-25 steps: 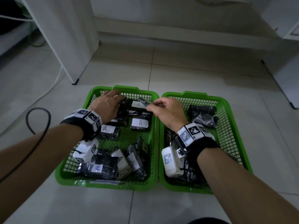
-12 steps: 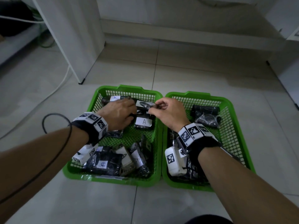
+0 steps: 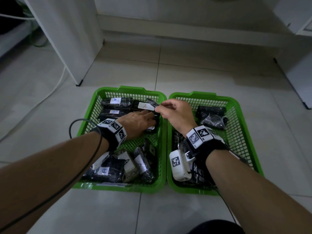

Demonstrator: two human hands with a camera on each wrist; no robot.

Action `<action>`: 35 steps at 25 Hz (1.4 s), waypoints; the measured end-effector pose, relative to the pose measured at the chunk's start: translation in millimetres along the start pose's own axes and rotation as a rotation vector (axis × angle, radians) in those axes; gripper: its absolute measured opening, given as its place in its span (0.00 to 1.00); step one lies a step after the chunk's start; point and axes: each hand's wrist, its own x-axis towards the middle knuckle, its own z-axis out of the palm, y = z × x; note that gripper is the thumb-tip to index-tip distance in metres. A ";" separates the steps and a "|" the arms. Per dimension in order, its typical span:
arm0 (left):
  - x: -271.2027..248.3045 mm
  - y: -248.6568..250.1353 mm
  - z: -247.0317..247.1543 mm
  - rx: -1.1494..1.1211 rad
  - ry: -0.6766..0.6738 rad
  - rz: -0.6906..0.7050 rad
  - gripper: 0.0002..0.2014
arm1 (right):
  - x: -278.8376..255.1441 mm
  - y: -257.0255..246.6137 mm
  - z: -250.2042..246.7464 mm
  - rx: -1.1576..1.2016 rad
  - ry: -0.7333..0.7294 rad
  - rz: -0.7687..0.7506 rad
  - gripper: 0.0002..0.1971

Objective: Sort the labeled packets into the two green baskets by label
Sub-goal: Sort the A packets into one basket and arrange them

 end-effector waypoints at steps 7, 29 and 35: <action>-39.2 -8.4 -7.8 -0.340 0.230 -0.174 0.10 | -6.9 -5.0 -1.6 -0.010 -0.018 -0.005 0.21; -126.8 -8.4 -5.7 -0.391 -0.222 -0.583 0.07 | -75.8 -57.5 54.1 -0.864 -0.675 0.018 0.06; -93.8 -1.0 -29.3 -0.729 0.102 -0.576 0.09 | -51.4 -73.0 -4.9 -0.198 -0.625 0.411 0.13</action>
